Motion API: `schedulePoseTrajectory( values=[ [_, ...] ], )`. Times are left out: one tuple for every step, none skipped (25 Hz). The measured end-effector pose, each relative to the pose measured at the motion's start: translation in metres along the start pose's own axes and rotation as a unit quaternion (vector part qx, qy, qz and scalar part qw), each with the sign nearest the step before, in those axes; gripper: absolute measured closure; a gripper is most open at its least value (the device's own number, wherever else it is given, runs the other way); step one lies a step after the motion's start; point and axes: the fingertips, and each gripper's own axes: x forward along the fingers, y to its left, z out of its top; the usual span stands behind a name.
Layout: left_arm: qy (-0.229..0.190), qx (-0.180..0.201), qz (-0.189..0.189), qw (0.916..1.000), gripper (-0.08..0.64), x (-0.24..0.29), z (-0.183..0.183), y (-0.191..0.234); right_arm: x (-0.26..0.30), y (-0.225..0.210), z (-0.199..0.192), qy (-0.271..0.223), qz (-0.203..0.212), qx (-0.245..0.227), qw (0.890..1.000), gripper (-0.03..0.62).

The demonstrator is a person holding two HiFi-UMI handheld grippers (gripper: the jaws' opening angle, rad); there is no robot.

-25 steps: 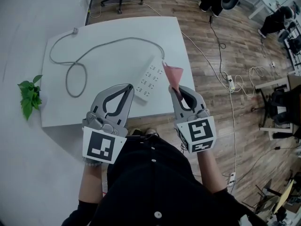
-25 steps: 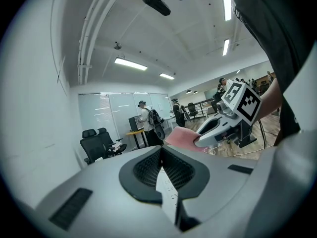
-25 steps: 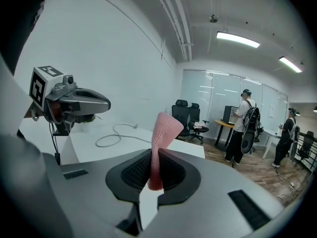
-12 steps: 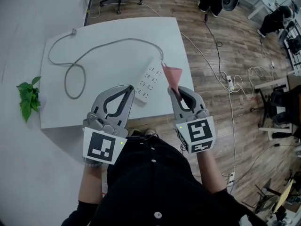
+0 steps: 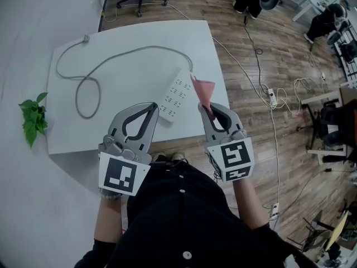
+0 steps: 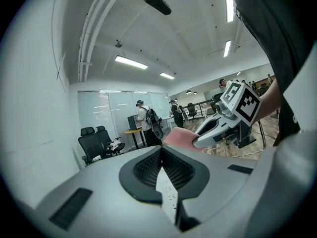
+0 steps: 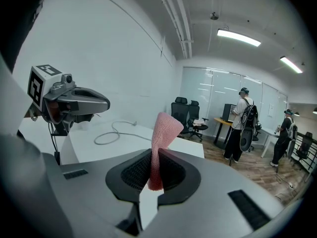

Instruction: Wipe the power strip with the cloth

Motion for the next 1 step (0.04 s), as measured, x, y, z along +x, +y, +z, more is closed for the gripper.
schedulePoseTrajectory(
  values=[
    [0.0,0.0,0.0,1.0,0.546,-0.0001,-0.0001,0.0003,0.0001,0.0002,0.0001,0.0,0.0,0.0,1.0,0.543]
  ],
)
